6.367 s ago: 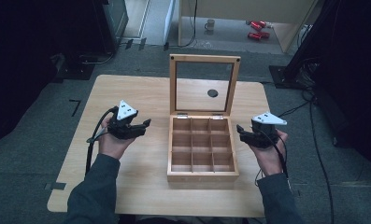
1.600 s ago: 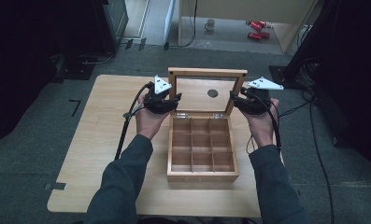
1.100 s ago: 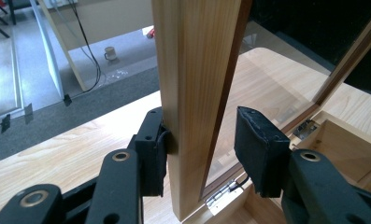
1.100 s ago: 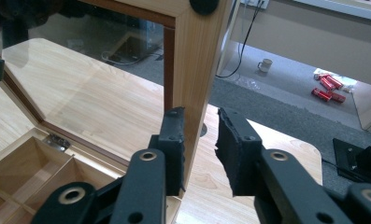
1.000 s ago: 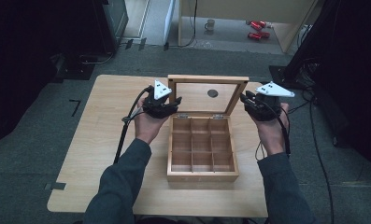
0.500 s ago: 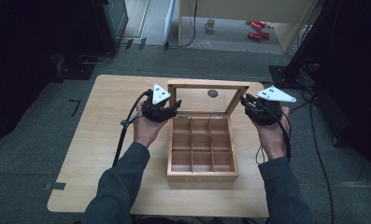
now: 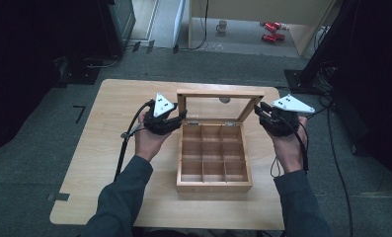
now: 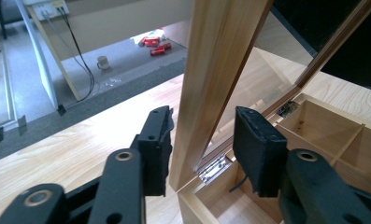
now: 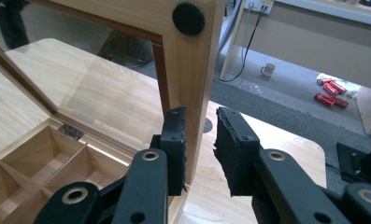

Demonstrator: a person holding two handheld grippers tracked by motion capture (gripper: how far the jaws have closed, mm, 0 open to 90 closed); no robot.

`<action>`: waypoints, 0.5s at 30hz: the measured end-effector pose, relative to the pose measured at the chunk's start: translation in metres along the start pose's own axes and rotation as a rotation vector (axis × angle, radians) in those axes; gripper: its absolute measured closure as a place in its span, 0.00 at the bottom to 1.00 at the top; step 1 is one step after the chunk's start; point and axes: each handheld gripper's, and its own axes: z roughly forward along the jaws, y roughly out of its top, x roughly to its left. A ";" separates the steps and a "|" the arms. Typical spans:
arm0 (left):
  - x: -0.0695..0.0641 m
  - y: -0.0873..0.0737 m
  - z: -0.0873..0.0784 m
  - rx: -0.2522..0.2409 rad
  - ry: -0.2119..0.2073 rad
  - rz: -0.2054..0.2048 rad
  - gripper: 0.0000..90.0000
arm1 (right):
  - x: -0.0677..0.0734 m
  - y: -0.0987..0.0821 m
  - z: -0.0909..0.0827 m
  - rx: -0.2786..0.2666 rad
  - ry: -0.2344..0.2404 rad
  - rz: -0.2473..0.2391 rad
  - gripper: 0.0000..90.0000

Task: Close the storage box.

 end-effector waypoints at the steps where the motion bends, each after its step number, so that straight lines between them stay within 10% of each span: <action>1: 0.000 0.000 -0.004 -0.003 0.003 -0.001 0.67 | 0.001 -0.001 0.000 0.004 -0.002 -0.004 0.81; 15: -0.005 0.001 -0.017 -0.013 -0.003 0.046 0.82 | 0.008 -0.009 -0.004 -0.003 0.012 -0.005 0.80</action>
